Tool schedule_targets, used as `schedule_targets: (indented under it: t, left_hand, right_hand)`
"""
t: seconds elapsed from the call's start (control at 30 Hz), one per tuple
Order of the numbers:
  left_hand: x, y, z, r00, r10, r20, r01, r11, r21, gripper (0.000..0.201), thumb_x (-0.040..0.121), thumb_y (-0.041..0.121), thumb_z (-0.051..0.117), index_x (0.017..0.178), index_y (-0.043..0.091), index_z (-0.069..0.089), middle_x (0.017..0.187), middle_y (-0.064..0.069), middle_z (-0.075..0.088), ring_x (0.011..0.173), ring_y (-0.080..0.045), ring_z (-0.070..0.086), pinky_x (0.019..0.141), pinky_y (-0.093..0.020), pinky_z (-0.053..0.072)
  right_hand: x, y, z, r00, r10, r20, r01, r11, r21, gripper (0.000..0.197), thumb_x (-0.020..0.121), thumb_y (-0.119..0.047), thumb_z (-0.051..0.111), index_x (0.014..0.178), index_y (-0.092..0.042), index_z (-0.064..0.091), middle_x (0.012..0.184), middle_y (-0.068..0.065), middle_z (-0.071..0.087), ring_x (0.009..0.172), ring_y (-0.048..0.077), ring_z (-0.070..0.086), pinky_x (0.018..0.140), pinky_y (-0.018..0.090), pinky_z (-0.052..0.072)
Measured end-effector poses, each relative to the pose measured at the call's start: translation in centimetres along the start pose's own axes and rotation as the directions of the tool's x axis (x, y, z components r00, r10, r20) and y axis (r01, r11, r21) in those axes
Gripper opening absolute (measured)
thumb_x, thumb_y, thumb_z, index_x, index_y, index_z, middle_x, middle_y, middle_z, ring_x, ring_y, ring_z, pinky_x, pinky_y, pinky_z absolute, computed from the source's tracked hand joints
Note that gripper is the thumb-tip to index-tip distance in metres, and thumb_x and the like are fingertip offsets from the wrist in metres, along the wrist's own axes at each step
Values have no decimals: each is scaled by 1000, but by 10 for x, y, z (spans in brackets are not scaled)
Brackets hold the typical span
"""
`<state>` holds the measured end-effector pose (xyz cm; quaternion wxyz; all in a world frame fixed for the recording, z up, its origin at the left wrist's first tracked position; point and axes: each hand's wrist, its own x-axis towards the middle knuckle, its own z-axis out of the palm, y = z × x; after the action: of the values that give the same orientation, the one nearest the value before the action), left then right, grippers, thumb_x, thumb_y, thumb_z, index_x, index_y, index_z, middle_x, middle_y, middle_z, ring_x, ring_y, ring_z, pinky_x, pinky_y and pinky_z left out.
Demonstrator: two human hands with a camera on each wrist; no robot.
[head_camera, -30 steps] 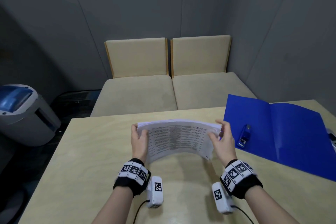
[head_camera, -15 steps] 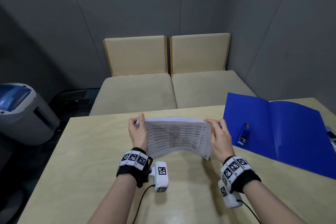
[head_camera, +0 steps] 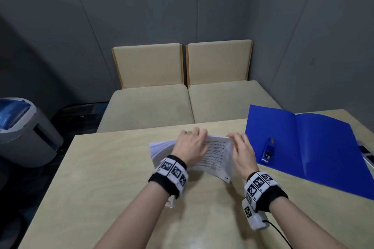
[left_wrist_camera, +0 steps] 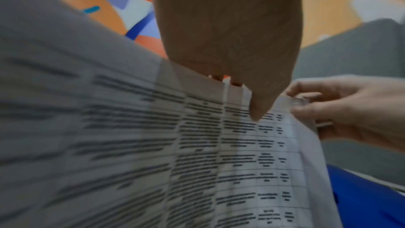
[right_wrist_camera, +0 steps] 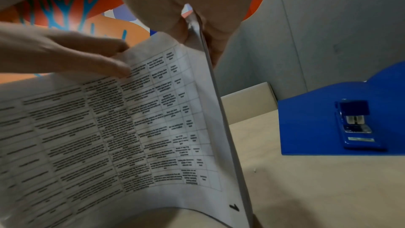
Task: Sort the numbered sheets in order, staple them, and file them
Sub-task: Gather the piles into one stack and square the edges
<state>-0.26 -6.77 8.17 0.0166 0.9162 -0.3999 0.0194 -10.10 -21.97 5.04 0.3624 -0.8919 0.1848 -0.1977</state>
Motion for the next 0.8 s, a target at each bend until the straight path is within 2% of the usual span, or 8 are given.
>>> schedule_targets:
  t: [0.1,0.23,0.43,0.5,0.6,0.67,0.73,0.8]
  left_hand:
    - [14,22,-6,998,40,49,-41,999,18,27,92,19,42,118,12,38,111,-10,56,93,-29,59,71,-38,44]
    - [19,27,-7,994,5,109,-11,999,53,35,91,5,42,125,11,36,111,-11,60,94,-34,61,72,-40,46]
    - [6,-18,-25,990,-101,-98,76,969,-234,31,91,15,47,122,15,42,107,-11,65,94,-34,61,76,-40,47]
    - [-1,-42,-27,967,-235,-97,152,841,-519,29,91,24,53,118,14,47,107,-10,68,95,-31,63,81,-42,51]
    - [-22,-62,-29,948,-318,24,142,354,-924,29,91,22,59,118,17,51,112,-4,67,101,-21,65,89,-46,53]
    - [-37,-62,-27,937,-339,84,135,129,-982,32,91,11,57,122,15,48,110,-4,66,98,-19,66,80,-34,58]
    - [-49,-59,-16,907,-415,67,100,58,-993,31,90,9,57,120,13,48,109,-6,65,97,-21,67,74,-28,58]
    - [-55,-53,-2,851,-525,16,51,53,-997,30,91,13,58,120,15,49,112,-4,65,102,-20,66,81,-32,57]
  right_hand:
    - [2,0,-3,1000,2,19,-1,1000,-18,21,97,-12,39,110,-15,55,105,2,49,90,25,57,79,39,49]
    - [5,3,-6,1000,16,10,-16,999,37,24,97,-16,40,119,-21,50,117,-1,52,100,19,56,87,34,46]
    - [-4,25,-4,901,434,3,-399,824,402,99,78,-32,75,150,-28,8,148,9,21,135,23,34,111,43,34]
    - [0,24,-4,843,514,159,-512,675,532,103,76,-28,78,150,-28,6,152,7,22,136,27,35,110,44,34]
    - [12,8,-4,813,397,426,-581,515,630,70,82,-23,71,141,-23,33,137,-4,48,130,21,43,97,40,38]
    - [23,-6,-6,832,273,482,-550,518,656,49,76,-20,74,121,-19,54,120,-4,64,121,21,53,104,43,36]
    - [31,-19,-7,867,184,463,-486,510,709,50,66,-18,82,112,-14,62,115,6,69,113,26,61,108,48,37]
    - [34,-31,-4,909,170,381,-410,531,741,35,74,-6,75,107,-9,65,109,11,71,107,28,65,104,46,44]
